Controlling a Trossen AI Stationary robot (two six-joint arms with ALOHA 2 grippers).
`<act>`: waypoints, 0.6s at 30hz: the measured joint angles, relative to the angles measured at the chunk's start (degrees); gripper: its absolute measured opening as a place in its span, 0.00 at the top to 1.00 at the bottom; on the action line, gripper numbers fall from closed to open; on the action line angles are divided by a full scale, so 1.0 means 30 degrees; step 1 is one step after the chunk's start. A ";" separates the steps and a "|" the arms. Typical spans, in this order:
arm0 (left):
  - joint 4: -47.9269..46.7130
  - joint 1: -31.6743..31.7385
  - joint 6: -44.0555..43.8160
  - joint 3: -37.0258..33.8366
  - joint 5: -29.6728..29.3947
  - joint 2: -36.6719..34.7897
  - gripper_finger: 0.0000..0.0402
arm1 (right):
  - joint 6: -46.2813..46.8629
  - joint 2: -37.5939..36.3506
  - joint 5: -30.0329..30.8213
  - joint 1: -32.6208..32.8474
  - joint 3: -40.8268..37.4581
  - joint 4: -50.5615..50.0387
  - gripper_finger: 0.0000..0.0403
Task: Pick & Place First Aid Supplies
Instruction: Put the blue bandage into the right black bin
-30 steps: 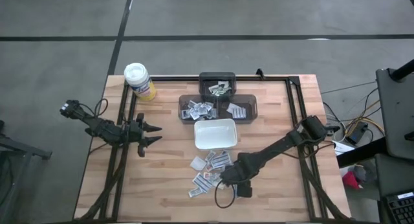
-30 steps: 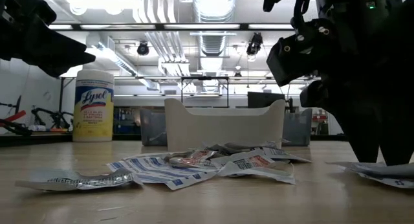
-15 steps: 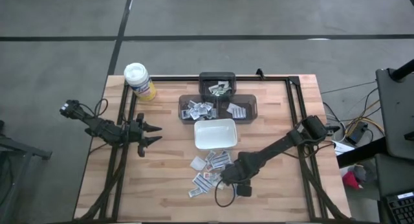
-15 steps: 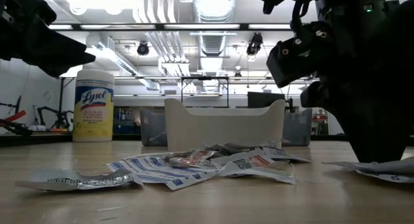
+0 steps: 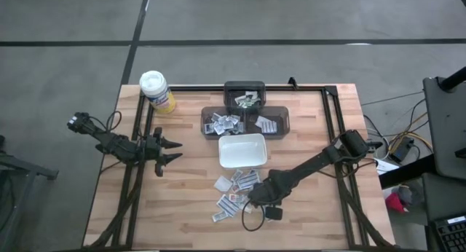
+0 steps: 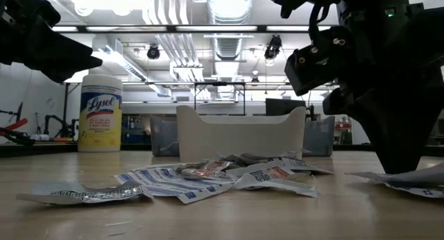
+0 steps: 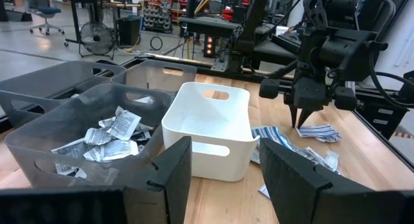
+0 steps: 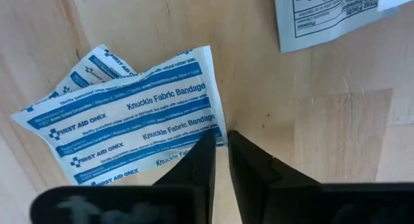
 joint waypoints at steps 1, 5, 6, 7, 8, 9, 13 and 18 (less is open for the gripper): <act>0.0000 0.0000 0.0000 -0.0004 0.0000 0.0000 0.56 | 0.0054 0.0008 0.0021 0.0000 0.0000 0.0000 0.92; 0.0000 0.0000 0.0000 -0.0001 0.0000 0.0000 0.56 | 0.0410 0.0013 0.0040 0.0000 0.0000 -0.0014 0.93; 0.0000 0.0000 0.0000 -0.0009 0.0000 0.0000 0.56 | 0.0532 0.0013 0.0040 0.0000 0.0000 -0.0011 0.93; 0.0000 0.0000 0.0000 -0.0016 0.0000 0.0000 0.56 | 0.0588 0.0013 0.0040 0.0000 0.0000 -0.0007 0.93; 0.0000 0.0000 0.0000 -0.0023 0.0000 0.0000 0.56 | 0.0638 0.0013 0.0032 0.0000 0.0000 -0.0015 0.93; 0.0000 0.0000 0.0000 -0.0033 0.0000 0.0000 0.56 | 0.0639 -0.0012 0.0026 0.0000 0.0000 -0.0015 0.93; -0.0007 0.0000 0.0000 -0.0044 0.0000 0.0000 0.56 | 0.0698 -0.0312 -0.0169 -0.0023 -0.0067 0.0011 0.93; -0.0007 0.0000 0.0000 -0.0044 0.0000 0.0000 0.56 | 0.0523 -0.1494 -0.0771 -0.0023 -0.0086 0.0022 0.97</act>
